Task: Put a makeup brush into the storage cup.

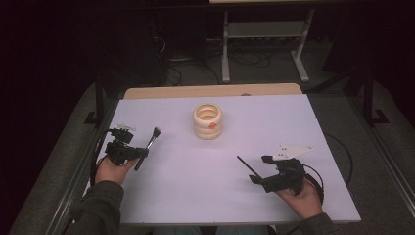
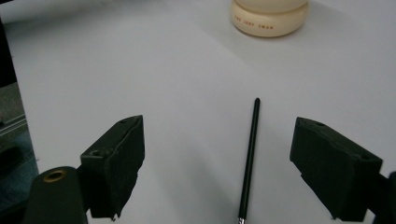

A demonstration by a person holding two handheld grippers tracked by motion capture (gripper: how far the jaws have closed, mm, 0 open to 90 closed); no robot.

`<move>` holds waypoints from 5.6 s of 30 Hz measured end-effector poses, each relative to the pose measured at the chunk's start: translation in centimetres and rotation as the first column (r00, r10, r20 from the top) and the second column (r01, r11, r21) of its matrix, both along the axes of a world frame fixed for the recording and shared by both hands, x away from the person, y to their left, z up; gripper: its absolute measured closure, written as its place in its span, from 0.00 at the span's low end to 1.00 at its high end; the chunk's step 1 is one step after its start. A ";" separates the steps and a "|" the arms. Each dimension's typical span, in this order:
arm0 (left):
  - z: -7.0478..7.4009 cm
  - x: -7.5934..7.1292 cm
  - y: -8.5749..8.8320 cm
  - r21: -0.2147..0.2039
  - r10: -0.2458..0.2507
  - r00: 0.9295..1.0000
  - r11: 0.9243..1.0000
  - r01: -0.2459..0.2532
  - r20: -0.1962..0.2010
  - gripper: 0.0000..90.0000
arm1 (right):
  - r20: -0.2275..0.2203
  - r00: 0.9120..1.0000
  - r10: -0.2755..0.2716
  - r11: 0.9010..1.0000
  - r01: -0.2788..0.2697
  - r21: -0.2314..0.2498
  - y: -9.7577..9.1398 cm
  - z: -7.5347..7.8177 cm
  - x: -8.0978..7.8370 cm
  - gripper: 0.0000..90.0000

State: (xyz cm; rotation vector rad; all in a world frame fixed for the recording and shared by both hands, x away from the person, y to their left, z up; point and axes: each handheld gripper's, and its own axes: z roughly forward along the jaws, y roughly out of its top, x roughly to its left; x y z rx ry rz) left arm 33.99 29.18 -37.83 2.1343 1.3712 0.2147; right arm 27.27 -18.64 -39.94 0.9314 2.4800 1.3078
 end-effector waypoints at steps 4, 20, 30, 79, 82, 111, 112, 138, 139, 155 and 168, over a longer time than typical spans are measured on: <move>0.5 -0.5 0.3 -0.016 -0.024 1.000 1.000 0.024 0.018 0.89 | 0.000 1.000 0.016 1.000 -0.016 -0.006 0.6 0.5 0.1 0.18; 1.7 -2.4 -0.8 -0.089 -0.132 0.986 0.986 0.141 0.097 0.89 | 0.005 0.997 0.073 0.997 -0.073 0.007 3.1 3.2 0.7 0.17; 2.5 -3.5 -2.9 -0.093 -0.225 0.965 0.967 0.239 0.137 0.89 | -0.003 0.994 0.110 0.994 -0.110 0.026 4.0 4.1 1.4 0.17; 1.2 -7.2 -11.4 -0.153 -0.502 0.796 0.805 0.573 0.338 0.89 | -0.160 0.916 0.369 0.918 -0.332 0.217 10.9 3.4 5.2 0.51; 1.2 -7.2 -11.5 -0.151 -0.510 0.793 0.801 0.579 0.332 0.89 | -0.166 0.909 0.382 0.910 -0.338 0.242 10.8 3.4 5.4 0.59; -0.1 -7.2 -11.6 -0.127 -0.507 0.807 0.817 0.562 0.304 0.71 | -0.202 0.890 0.409 0.909 -0.378 0.175 10.6 4.8 5.5 0.86; -0.2 -7.2 -11.1 -0.128 -0.496 0.816 0.826 0.549 0.297 0.71 | -0.204 0.890 0.407 0.910 -0.376 0.173 10.6 4.9 5.5 0.86; -1.7 -8.5 -6.8 -0.125 -0.370 0.870 0.895 0.428 0.325 0.62 | -0.209 0.924 0.321 0.947 -0.318 0.049 10.8 7.5 8.3 0.86; -1.8 -8.5 -6.6 -0.128 -0.362 0.873 0.898 0.420 0.327 0.61 | -0.205 0.926 0.319 0.948 -0.316 0.047 10.8 7.6 8.5 0.86; -1.7 -8.6 -5.2 -0.128 -0.300 0.888 0.923 0.362 0.350 0.55 | -0.176 0.948 0.267 0.963 -0.270 0.006 11.0 10.5 11.2 0.86; -1.9 -8.5 -4.4 -0.109 -0.295 0.892 0.930 0.350 0.343 0.53 | -0.116 0.964 0.238 0.970 -0.242 -0.023 11.4 13.5 12.5 0.86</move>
